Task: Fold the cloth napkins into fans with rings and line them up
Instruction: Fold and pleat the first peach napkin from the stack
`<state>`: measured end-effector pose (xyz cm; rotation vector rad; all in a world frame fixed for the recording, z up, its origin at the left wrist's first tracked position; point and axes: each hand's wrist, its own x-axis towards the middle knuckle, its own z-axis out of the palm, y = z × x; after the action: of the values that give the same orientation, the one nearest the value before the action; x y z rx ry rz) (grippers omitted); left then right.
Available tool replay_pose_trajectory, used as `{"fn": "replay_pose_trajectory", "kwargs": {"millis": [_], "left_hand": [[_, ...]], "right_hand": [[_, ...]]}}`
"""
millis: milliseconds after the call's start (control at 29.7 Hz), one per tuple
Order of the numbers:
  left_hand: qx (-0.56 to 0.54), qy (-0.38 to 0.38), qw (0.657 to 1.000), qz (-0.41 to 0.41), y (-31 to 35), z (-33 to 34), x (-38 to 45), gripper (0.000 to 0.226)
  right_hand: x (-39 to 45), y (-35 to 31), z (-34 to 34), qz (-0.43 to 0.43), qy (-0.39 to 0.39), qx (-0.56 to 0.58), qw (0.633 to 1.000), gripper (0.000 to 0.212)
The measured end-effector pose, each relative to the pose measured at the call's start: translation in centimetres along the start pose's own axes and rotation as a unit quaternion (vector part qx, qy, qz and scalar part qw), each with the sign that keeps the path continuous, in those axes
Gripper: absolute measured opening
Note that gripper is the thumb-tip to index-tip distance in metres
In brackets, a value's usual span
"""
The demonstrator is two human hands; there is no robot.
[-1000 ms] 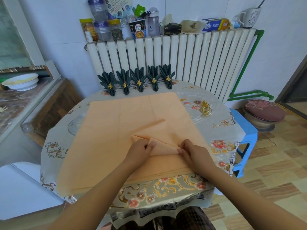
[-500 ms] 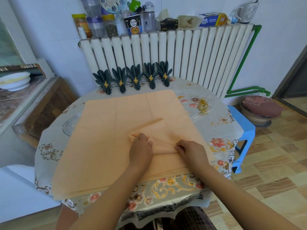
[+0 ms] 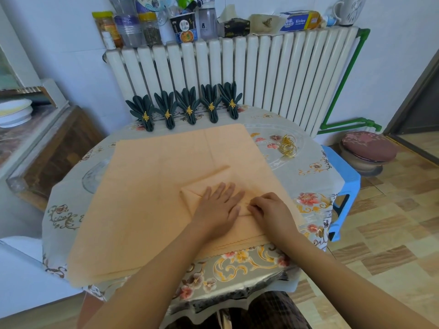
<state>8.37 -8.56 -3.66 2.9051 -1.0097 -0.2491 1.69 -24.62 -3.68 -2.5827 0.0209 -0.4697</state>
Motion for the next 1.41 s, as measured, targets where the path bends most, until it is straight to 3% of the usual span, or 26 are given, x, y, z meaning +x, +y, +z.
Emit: {"fn": "replay_pose_trajectory", "kwargs": {"millis": [135,303,438,640,775,876,977,1078,1246,1414], "left_hand": [[-0.003,0.010,1.000,-0.002,0.0,0.2,0.2,0.050],[-0.006,0.010,1.000,-0.006,0.0,0.2,0.0,0.050],[-0.016,0.015,1.000,-0.007,0.0,0.2,0.1,0.050],[-0.032,0.001,0.999,-0.009,0.0,0.0,0.1,0.049],[-0.072,-0.032,0.997,-0.009,0.0,-0.8,0.4,0.048],[-0.122,-0.015,0.992,-0.012,-0.2,-2.2,1.0,0.041],[-0.066,0.018,0.997,0.024,0.0,-4.2,2.8,0.028],[-0.034,0.012,0.995,0.088,0.2,-5.6,5.3,0.029],[0.101,-0.101,0.981,0.133,1.8,-7.1,8.9,0.033],[0.200,-0.165,0.956,0.137,2.4,-7.9,10.8,0.032]], "right_hand": [[-0.2,0.9,0.1,-0.028,0.060,-0.019,0.998,0.010],[-0.1,1.4,0.1,-0.021,0.054,0.000,0.998,0.008],[0.1,1.6,-0.1,-0.037,0.040,0.006,0.999,0.006],[1.2,1.3,-0.5,0.067,-0.028,0.007,0.997,0.006],[1.7,1.3,-0.7,0.056,-0.075,-0.009,0.996,0.006],[1.6,1.1,-0.6,0.042,-0.075,-0.027,0.996,0.007],[1.7,1.3,-0.8,0.049,-0.071,-0.031,0.996,0.007],[1.7,1.2,-0.9,0.058,-0.074,-0.038,0.995,0.009],[1.8,1.3,-1.0,0.074,-0.069,-0.037,0.994,0.010],[1.9,1.2,-1.1,0.082,-0.068,-0.043,0.993,0.013]]}}
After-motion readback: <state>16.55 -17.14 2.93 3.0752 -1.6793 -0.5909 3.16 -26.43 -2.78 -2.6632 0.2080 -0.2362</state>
